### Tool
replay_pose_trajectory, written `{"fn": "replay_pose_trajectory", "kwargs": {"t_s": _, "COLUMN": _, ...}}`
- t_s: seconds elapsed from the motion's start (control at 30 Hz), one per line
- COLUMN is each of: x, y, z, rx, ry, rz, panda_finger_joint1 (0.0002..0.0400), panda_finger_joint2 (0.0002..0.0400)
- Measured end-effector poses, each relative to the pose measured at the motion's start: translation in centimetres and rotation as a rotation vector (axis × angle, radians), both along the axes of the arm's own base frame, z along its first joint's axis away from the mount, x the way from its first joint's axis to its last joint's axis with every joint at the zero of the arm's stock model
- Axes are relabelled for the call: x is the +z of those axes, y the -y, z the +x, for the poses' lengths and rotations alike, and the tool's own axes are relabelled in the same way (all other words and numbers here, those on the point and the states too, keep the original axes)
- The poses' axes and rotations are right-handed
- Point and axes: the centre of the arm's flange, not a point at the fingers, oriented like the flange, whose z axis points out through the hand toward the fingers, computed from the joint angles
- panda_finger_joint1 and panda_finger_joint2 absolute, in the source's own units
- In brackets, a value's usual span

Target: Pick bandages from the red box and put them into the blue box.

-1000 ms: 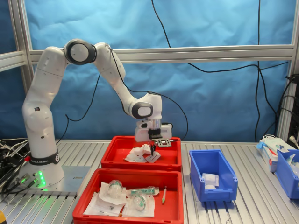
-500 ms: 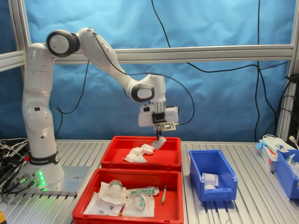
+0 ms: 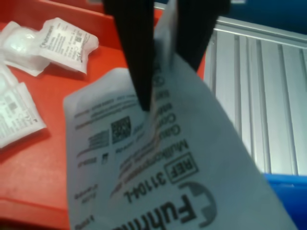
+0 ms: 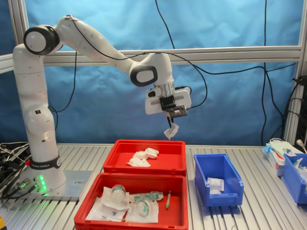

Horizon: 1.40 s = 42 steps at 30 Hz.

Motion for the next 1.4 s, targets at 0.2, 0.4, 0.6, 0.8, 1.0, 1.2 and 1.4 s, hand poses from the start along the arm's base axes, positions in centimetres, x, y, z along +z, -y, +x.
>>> {"fn": "replay_pose_trajectory", "kwargs": {"t_s": 0.2, "x": 3.1, "y": 2.9, "z": 0.9, "rx": -0.042, "ry": -0.043, "rz": -0.013, "panda_finger_joint1": 0.0026, "panda_finger_joint2": 0.0026}}
{"fn": "replay_pose_trajectory", "kwargs": {"t_s": 0.4, "x": 5.7, "y": 4.7, "z": 1.7, "rx": -0.068, "ry": -0.037, "rz": -0.018, "panda_finger_joint1": 0.0026, "panda_finger_joint2": 0.0026}}
{"fn": "replay_pose_trajectory", "kwargs": {"t_s": 0.6, "x": 7.2, "y": 6.4, "z": 3.0, "rx": -0.098, "ry": -0.021, "rz": -0.035, "panda_finger_joint1": 0.0026, "panda_finger_joint2": 0.0026}}
{"fn": "replay_pose_trajectory", "kwargs": {"t_s": 0.8, "x": 6.7, "y": 7.6, "z": 5.2, "rx": -0.131, "ry": -0.024, "rz": -0.084, "panda_finger_joint1": 0.0026, "panda_finger_joint2": 0.0026}}
{"fn": "replay_pose_trajectory", "kwargs": {"t_s": 1.0, "x": 4.6, "y": 7.7, "z": 7.8, "rx": -0.169, "ry": -0.041, "rz": -0.106, "panda_finger_joint1": 0.0026, "panda_finger_joint2": 0.0026}}
{"fn": "replay_pose_trajectory", "kwargs": {"t_s": 1.2, "x": 3.2, "y": 7.3, "z": 9.4, "rx": -0.185, "ry": -0.035, "rz": -0.116, "panda_finger_joint1": 0.0026, "panda_finger_joint2": 0.0026}}
{"fn": "replay_pose_trajectory", "kwargs": {"t_s": 1.4, "x": 1.2, "y": 6.3, "z": 11.6, "rx": -0.182, "ry": 0.0, "rz": -0.144, "panda_finger_joint1": 0.0026, "panda_finger_joint2": 0.0026}}
